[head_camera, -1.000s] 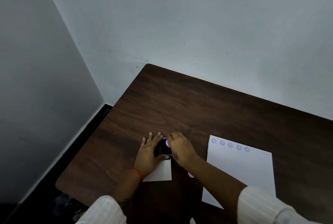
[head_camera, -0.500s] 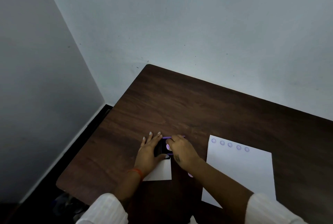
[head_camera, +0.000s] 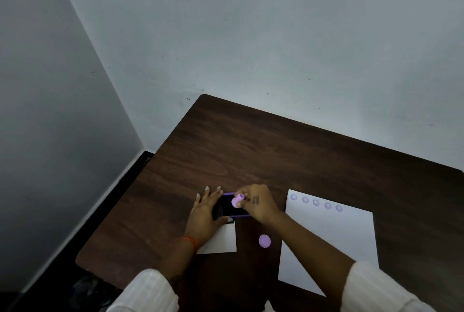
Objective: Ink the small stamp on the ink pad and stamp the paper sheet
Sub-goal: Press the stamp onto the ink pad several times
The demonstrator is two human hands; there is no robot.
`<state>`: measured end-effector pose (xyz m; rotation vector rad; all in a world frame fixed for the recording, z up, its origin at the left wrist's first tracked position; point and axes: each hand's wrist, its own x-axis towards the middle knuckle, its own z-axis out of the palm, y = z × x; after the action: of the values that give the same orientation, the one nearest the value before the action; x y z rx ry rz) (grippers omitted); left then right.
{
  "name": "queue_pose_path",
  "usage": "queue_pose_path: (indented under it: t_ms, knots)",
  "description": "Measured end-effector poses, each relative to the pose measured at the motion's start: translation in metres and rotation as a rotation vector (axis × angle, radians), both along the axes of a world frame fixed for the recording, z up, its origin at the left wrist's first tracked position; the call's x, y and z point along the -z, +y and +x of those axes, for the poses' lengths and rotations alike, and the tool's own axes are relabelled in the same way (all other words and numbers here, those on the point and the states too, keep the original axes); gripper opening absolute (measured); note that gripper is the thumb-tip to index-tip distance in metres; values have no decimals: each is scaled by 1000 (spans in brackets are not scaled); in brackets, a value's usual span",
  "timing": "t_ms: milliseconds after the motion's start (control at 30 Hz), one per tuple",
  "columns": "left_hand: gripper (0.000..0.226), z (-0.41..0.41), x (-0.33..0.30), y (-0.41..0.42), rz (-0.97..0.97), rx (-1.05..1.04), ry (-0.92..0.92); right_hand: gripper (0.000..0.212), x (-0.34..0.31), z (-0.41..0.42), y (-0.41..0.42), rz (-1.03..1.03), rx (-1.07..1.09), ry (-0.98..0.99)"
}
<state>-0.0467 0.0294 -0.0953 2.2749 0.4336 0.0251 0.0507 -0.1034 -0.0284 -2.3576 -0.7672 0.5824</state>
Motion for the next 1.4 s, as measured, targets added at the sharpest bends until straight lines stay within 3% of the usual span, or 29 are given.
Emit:
queue_pose_path:
  t_ms: [67,167,233,367,600,700,800,933,1033,1200,1400]
  knots:
    - [76,0,2,0,-3,-4,-8,9,3,-5,-9,-80,-44,-69]
    - [76,0,3,1,5,4,-13,36,9,-16,-15,-241,-218,-147]
    - [76,0,4,1,4,3,-5,38,8,-16,-10,-274,-261,-187]
    - [77,1,5,1,-1,-15,-8,23,8,-17,-9,-201,-145,-219]
    - [76,1,5,0,17,-10,-11,36,18,-14,-14,-236,-285,-263]
    - [76,1,3,0,-6,-23,-19,19,8,-4,-10,-133,-152,-128]
    - [76,1,2,-1,-15,-37,-12,22,4,13,-6,-108,-37,24]
    - [75,1,4,0,-2,-25,-19,21,16,10,-16,-258,-124,-56]
    - [75,1,6,0,-2,-28,-24,20,26,1,-22,-196,-170,-203]
    - [76,1,7,0,8,-24,-26,18,27,3,-22,-135,-96,-171]
    - [75,1,6,0,8,-27,-22,21,21,2,-28,-99,-194,-223]
